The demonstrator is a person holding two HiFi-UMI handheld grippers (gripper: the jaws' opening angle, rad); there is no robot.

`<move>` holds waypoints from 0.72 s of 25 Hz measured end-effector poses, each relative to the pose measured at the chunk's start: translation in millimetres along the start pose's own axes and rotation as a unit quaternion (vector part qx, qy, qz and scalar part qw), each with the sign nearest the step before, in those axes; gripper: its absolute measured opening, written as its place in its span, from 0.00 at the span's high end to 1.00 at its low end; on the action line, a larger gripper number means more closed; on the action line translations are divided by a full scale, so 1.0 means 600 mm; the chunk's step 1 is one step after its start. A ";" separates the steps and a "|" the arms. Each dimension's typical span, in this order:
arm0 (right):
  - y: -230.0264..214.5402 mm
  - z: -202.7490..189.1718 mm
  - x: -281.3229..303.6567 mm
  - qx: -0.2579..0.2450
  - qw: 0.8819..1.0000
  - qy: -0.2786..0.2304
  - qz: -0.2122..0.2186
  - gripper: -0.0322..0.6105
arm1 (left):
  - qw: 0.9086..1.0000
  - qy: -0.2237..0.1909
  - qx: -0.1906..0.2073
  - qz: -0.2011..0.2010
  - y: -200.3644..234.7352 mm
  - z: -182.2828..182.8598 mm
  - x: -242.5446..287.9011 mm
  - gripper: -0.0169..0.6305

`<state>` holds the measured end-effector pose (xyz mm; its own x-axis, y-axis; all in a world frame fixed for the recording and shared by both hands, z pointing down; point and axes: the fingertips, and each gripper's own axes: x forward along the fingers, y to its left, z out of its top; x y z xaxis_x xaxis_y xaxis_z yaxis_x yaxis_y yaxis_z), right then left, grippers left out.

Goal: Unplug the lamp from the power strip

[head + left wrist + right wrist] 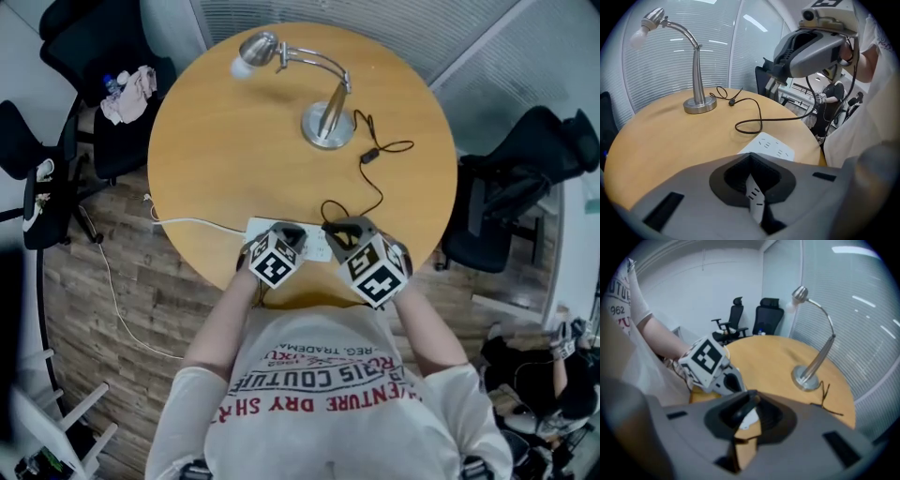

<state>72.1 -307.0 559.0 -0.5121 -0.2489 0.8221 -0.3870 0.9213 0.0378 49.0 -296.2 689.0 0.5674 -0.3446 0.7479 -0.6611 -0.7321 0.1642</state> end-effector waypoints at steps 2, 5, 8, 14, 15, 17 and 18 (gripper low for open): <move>-0.003 0.005 -0.011 0.014 0.999 -0.025 -0.029 0.84 | 1.000 -0.009 -0.018 -0.004 -0.001 0.002 -0.004 0.93; -0.009 0.011 -0.030 0.056 0.995 -0.063 -0.059 0.84 | 0.999 -0.031 -0.035 -0.002 0.000 0.011 -0.026 0.93; -0.016 0.015 -0.048 0.095 0.987 -0.099 -0.089 0.84 | 0.997 -0.067 -0.037 0.018 0.006 0.031 -0.063 0.93; -0.027 0.041 -0.090 0.156 0.961 -0.190 -0.126 0.84 | 0.984 -0.169 -0.040 0.042 0.008 0.105 -0.164 0.93; -0.026 0.046 -0.097 0.159 0.957 -0.204 -0.131 0.84 | 0.980 -0.188 -0.037 0.046 0.006 0.118 -0.185 0.93; -0.022 0.057 -0.112 0.159 0.950 -0.229 -0.140 0.84 | 0.972 -0.228 -0.031 0.052 0.003 0.143 -0.227 0.93; -0.019 0.064 -0.119 0.157 0.947 -0.243 -0.143 0.84 | 0.966 -0.249 -0.030 0.056 0.003 0.155 -0.249 0.93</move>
<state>84.0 -311.3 477.9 -0.6146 -0.6528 0.4428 -0.7330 0.6801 -0.0149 9.0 -300.8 517.8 0.6472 -0.6706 0.3626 -0.7505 -0.6438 0.1491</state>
